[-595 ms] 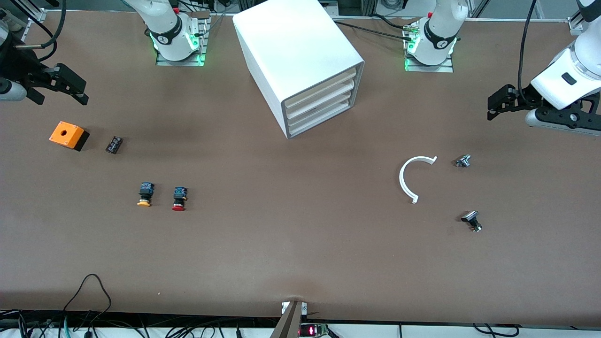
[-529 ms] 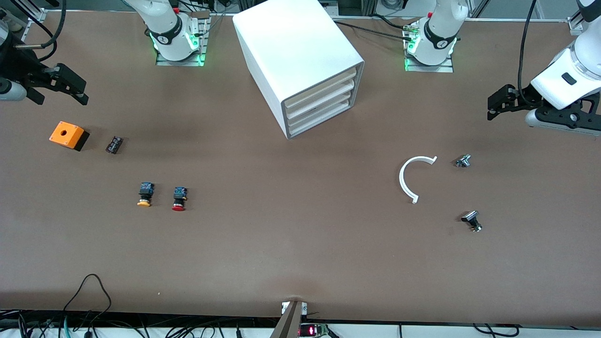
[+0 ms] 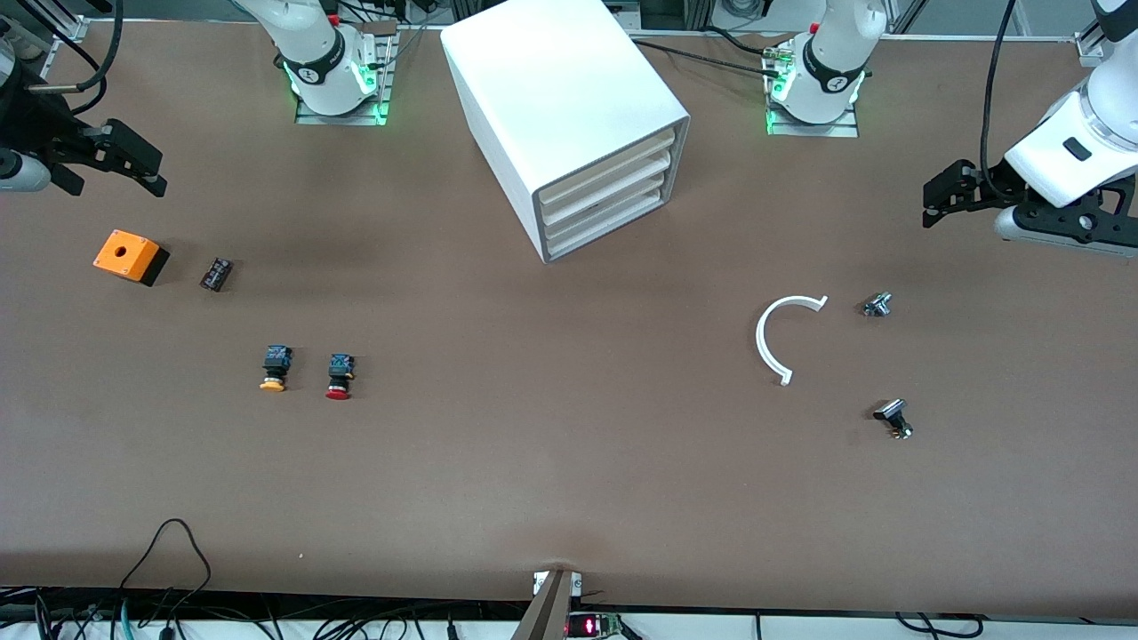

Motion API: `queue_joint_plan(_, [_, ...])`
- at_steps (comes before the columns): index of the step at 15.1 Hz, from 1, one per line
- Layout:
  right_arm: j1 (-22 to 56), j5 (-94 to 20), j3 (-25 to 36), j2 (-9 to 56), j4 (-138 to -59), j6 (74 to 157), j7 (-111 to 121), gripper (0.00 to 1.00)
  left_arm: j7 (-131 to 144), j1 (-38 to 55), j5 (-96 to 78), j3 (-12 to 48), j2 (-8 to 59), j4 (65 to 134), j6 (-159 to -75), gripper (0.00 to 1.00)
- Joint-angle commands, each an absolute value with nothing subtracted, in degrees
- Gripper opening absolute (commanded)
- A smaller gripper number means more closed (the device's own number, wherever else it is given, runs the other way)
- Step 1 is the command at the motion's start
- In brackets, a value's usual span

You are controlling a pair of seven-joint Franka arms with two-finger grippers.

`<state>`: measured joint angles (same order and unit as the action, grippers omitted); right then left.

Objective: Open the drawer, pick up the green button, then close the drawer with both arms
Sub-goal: 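Reach the left gripper toward the white cabinet's drawer handle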

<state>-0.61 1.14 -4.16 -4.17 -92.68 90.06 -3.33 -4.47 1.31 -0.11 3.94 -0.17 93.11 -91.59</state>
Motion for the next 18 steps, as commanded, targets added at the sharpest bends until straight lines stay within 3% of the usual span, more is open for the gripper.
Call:
queue_joint_plan(1, [-0.79,0.79,-4.22,-4.13,-92.90,89.73,-2.46,0.99,-4.83,2.64,0.44,4.92,1.05,90.70,-88.78,0.99])
queue_joint_plan(10, [-0.62,1.23,-4.39,-1.59,-92.90,89.38,1.06,0.99,-5.45,3.07,-14.31,5.36,5.53,90.62,-84.56,1.00])
queue_joint_plan(18, [-0.18,0.53,-4.75,3.08,-92.81,89.30,0.09,0.99,-12.62,4.13,-32.94,5.98,14.22,91.75,-80.07,1.00])
